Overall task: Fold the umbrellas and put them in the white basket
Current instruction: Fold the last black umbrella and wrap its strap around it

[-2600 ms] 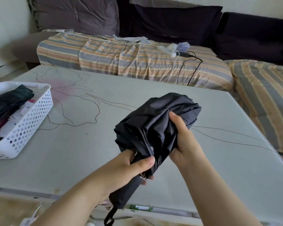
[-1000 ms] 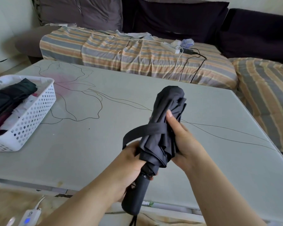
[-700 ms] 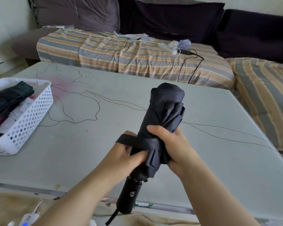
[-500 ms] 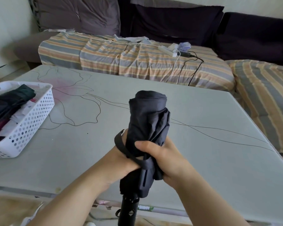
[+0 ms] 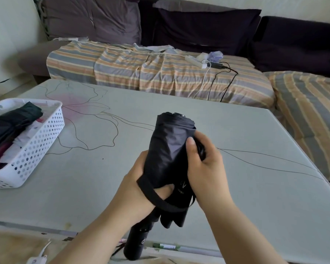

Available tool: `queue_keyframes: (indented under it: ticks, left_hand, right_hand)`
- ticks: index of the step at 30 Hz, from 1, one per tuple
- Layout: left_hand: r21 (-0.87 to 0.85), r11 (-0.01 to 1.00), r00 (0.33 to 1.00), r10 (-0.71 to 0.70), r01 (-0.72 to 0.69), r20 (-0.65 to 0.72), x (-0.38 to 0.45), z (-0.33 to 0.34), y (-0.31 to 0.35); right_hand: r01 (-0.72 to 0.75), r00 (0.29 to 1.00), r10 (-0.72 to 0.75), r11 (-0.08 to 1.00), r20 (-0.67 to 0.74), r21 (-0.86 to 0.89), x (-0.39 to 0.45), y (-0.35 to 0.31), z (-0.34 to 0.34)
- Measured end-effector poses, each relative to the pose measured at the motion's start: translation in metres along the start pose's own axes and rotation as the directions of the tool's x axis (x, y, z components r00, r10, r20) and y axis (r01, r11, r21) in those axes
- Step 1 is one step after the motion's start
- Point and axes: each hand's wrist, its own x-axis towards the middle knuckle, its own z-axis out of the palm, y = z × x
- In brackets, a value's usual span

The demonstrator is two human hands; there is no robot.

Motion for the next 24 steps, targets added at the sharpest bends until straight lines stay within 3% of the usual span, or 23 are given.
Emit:
queue_keyframes:
  ticks: [3,6,8,11,13,15,16,18,21,24]
  left_hand:
    - [0.013,0.999,0.996,-0.044,0.045,-0.072,0.0,-0.001,-0.009]
    - [-0.176,0.979,0.972,-0.136,0.102,-0.194,0.007,-0.013,-0.007]
    - [-0.22,0.971,0.971,-0.136,0.092,-0.196,0.008,-0.021,-0.003]
    - [-0.217,0.974,0.988,-0.093,0.065,-0.123,0.004,-0.02,0.003]
    - [-0.221,0.973,0.994,-0.081,0.064,-0.067,-0.001,-0.014,0.007]
    - [-0.221,0.974,0.998,-0.064,0.06,-0.011,-0.002,-0.01,0.009]
    - [-0.215,0.975,0.998,-0.065,0.064,0.004,-0.002,-0.008,0.01]
    - [-0.188,0.98,0.998,-0.065,0.065,0.006,-0.002,-0.005,0.01]
    - [-0.147,0.986,0.996,-0.084,0.079,-0.024,0.0,-0.003,0.008]
    - [-0.149,0.984,0.993,-0.106,0.099,-0.043,0.001,-0.003,0.008]
  right_hand:
    - [0.04,0.993,-0.049,0.995,-0.105,-0.091,0.005,-0.001,-0.007]
    - [0.08,0.97,-0.071,0.996,-0.234,0.027,0.011,-0.01,-0.03]
    - [0.128,0.964,-0.13,0.992,-0.233,-0.023,0.011,-0.009,-0.037]
    - [0.145,0.987,-0.156,0.97,-0.043,-0.196,0.007,-0.002,-0.032]
    - [-0.017,0.99,0.036,0.99,0.133,-0.143,0.009,0.002,-0.026]
    - [-0.24,0.933,0.24,0.97,0.27,-0.035,0.009,-0.001,-0.021]
    - [-0.274,0.915,0.268,0.961,0.302,-0.022,0.009,0.0,-0.021]
    - [-0.138,0.96,0.172,0.977,0.219,-0.165,0.01,-0.001,-0.018]
    - [0.08,0.996,-0.049,0.884,0.079,-0.46,0.012,-0.002,-0.014]
    - [0.144,0.987,-0.156,0.804,0.028,-0.577,0.016,-0.003,-0.014]
